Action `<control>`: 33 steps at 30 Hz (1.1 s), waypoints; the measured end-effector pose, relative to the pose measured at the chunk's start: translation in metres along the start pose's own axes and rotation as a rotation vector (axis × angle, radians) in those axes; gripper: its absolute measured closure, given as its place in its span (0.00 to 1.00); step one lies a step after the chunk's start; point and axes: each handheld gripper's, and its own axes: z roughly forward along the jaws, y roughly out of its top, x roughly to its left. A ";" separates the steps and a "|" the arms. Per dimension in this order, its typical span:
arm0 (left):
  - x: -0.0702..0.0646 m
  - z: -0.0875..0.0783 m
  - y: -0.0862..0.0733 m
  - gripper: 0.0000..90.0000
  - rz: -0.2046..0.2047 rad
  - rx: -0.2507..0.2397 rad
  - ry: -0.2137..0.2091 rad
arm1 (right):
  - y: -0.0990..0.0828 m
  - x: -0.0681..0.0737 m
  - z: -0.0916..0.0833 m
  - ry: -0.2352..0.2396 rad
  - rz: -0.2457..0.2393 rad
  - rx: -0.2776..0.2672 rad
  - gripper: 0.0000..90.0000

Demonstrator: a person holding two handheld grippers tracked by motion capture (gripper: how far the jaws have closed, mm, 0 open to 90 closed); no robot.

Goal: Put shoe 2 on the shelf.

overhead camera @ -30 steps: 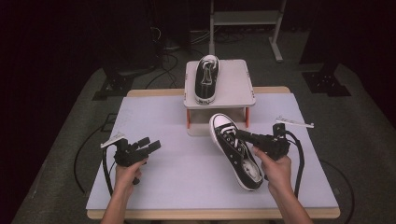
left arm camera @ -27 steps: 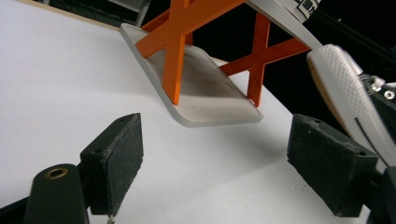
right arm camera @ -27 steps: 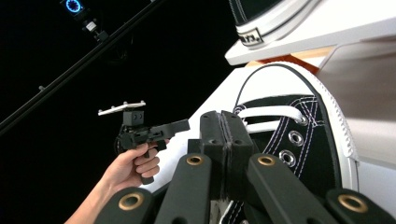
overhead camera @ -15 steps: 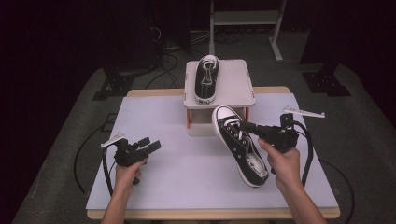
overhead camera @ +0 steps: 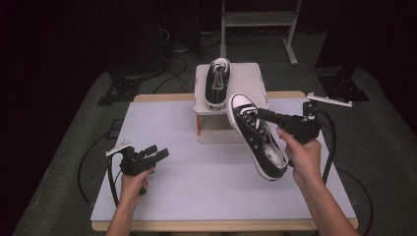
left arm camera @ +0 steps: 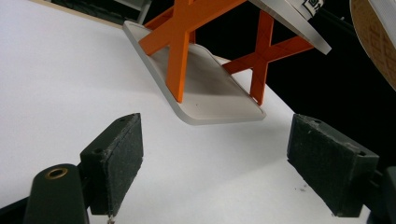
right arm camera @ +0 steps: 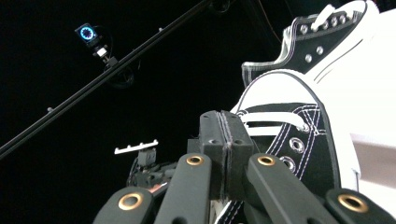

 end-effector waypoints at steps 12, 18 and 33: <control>0.004 -0.002 0.000 0.20 -0.011 -0.008 -0.002 | 0.047 -0.016 0.030 -0.061 0.035 -0.068 0.99; 0.006 -0.002 0.001 0.20 -0.025 -0.014 -0.006 | 0.070 -0.030 0.054 -0.119 0.061 -0.102 0.99; 0.002 -0.001 0.002 0.20 -0.008 -0.011 -0.011 | 0.106 -0.067 0.113 -0.237 0.157 -0.142 0.99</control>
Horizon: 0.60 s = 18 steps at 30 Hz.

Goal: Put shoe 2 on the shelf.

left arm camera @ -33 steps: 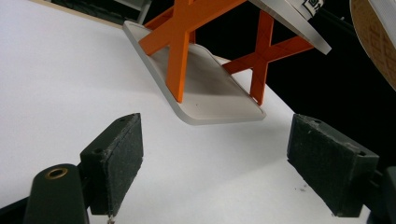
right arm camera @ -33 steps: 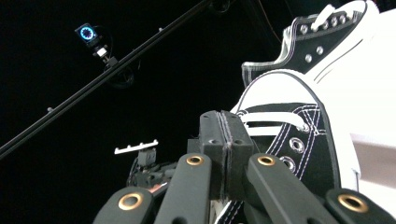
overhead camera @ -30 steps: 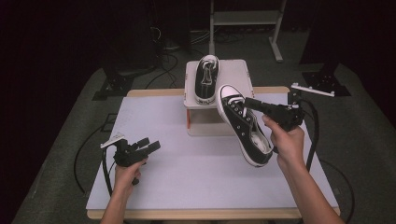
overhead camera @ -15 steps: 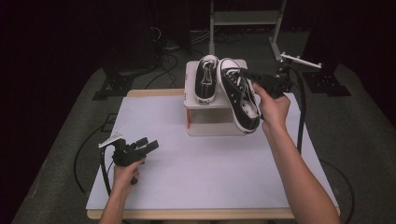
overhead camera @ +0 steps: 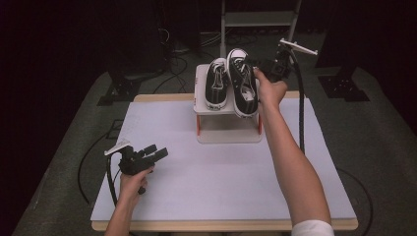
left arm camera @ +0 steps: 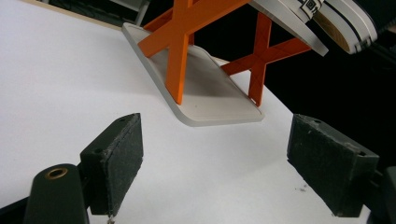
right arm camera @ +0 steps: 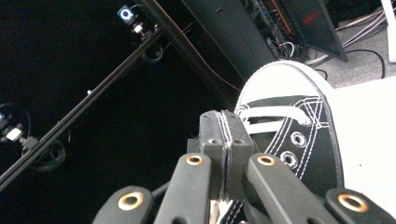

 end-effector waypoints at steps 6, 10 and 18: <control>0.000 -0.002 0.000 0.20 0.000 -0.006 -0.004 | 0.006 -0.006 0.017 -0.049 0.035 -0.025 0.99; 0.000 -0.001 0.000 0.20 -0.001 -0.005 -0.008 | 0.007 -0.005 0.015 -0.072 0.025 -0.052 0.99; 0.000 0.001 0.000 0.20 0.000 0.002 -0.009 | 0.013 -0.019 0.023 -0.110 0.055 -0.044 0.99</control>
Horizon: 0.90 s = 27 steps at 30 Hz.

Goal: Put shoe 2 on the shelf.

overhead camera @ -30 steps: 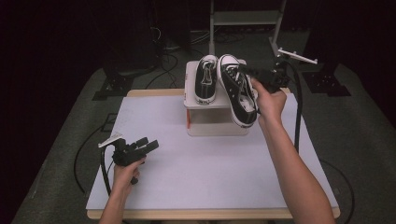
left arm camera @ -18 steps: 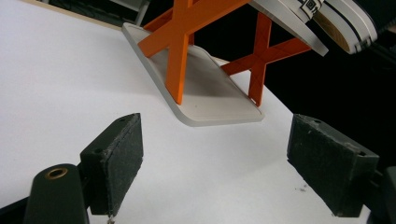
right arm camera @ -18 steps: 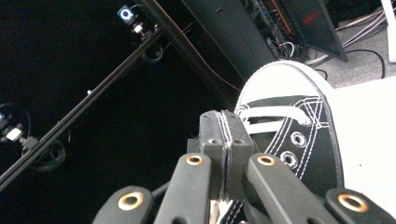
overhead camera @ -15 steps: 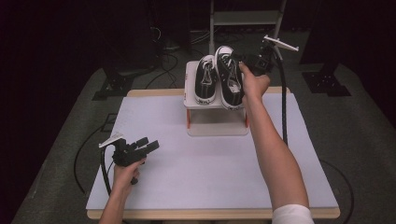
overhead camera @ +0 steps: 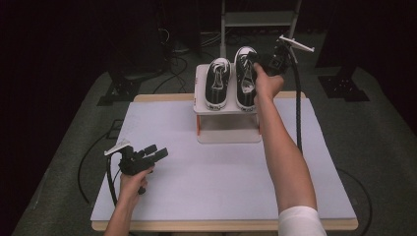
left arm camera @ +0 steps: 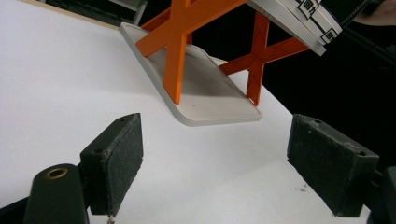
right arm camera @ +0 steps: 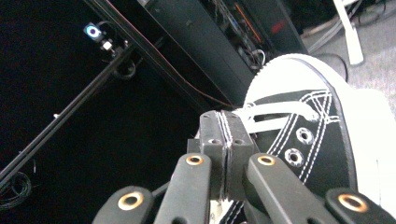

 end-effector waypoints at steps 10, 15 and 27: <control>0.001 -0.001 -0.001 0.20 0.016 0.002 0.002 | -0.003 -0.027 0.018 0.049 0.035 0.063 0.86; 0.000 -0.003 -0.002 0.20 0.025 0.010 0.007 | -0.006 -0.030 -0.006 0.047 -0.049 0.076 0.73; -0.002 -0.001 -0.005 0.20 0.039 0.021 0.019 | -0.030 -0.057 -0.065 0.125 -0.108 0.127 0.55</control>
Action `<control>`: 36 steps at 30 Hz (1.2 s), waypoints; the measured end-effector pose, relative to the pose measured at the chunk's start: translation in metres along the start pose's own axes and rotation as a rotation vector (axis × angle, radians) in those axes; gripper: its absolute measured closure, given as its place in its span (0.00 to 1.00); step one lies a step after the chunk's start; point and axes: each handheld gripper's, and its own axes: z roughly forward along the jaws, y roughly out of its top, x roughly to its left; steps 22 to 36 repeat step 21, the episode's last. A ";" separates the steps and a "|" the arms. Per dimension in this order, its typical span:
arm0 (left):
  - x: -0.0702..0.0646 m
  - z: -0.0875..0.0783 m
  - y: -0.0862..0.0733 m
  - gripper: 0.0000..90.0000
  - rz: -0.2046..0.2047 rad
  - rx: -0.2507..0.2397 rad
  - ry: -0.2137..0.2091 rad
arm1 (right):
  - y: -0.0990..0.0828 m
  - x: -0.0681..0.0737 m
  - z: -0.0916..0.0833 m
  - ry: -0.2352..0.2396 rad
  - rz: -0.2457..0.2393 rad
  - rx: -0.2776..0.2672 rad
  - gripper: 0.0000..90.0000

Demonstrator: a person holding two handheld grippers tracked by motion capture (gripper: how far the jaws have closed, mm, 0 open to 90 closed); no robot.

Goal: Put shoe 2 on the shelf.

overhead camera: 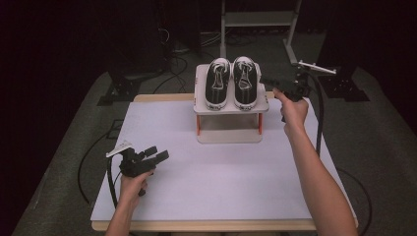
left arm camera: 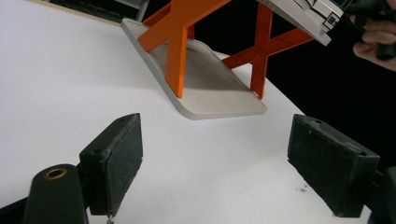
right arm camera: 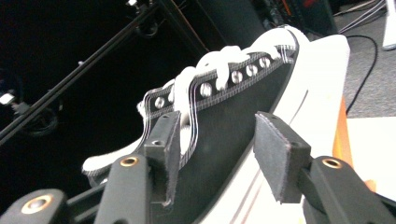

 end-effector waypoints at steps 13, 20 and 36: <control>-0.002 0.001 -0.002 0.20 0.003 0.006 -0.001 | -0.055 -0.017 -0.048 0.022 -0.043 0.055 0.43; -0.003 0.002 -0.002 0.19 0.004 0.006 0.001 | -0.094 -0.030 -0.074 0.021 -0.054 0.082 0.34; -0.003 0.002 -0.002 0.19 0.012 0.010 0.002 | -0.101 -0.032 -0.078 0.016 -0.064 0.086 0.33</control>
